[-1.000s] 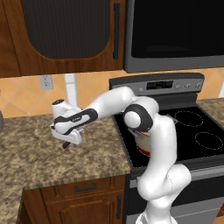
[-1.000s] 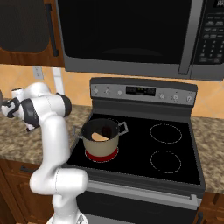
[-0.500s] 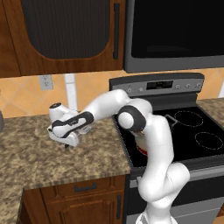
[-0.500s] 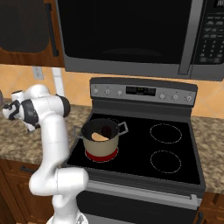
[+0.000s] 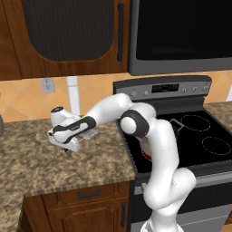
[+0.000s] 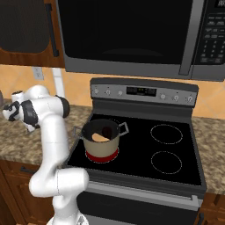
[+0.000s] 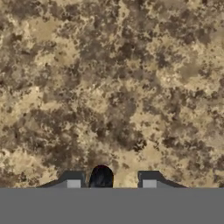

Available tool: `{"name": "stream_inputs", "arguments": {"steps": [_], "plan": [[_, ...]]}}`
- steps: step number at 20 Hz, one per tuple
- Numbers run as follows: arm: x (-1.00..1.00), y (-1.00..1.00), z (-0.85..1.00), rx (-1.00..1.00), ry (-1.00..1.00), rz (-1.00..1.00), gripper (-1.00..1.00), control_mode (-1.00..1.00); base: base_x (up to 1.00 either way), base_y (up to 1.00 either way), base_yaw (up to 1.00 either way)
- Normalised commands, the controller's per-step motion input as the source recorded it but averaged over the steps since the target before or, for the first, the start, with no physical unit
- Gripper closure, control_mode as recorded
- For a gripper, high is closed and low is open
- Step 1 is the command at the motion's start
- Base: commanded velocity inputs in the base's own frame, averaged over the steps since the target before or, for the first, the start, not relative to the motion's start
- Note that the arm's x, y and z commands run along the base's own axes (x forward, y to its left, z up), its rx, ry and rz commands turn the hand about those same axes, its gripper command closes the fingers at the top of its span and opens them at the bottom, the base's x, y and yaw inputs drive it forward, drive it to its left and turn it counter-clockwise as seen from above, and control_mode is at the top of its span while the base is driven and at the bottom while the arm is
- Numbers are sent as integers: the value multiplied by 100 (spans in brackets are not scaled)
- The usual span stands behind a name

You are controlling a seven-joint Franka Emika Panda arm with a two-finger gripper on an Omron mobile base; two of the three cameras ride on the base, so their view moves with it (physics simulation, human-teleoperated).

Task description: Put the squash and avocado in the pot. Retrieve the spatula and lightly stir the vegetables in the pot.

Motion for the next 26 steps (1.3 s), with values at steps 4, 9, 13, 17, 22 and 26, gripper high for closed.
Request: {"name": "stream_inputs", "arguments": {"steps": [4, 9, 13, 17, 22, 26], "plan": [[-9, -47, -11, 2, -3, 0, 100, -100, 0, 0, 0], [-21, -14, 0, 2, 1, -4, 100, -100, 0, 0, 0], [-85, 5, 59, 0, -11, -2, 100, -100, 0, 0, 0], [-100, 0, 100, 7, -16, -7, 100, -100, 0, 0, 0], [-100, 0, 94, 11, -15, -5, 100, -100, 0, 0, 0], [-100, -3, 85, 5, -26, 0, 100, -100, 0, 0, 0]]}}
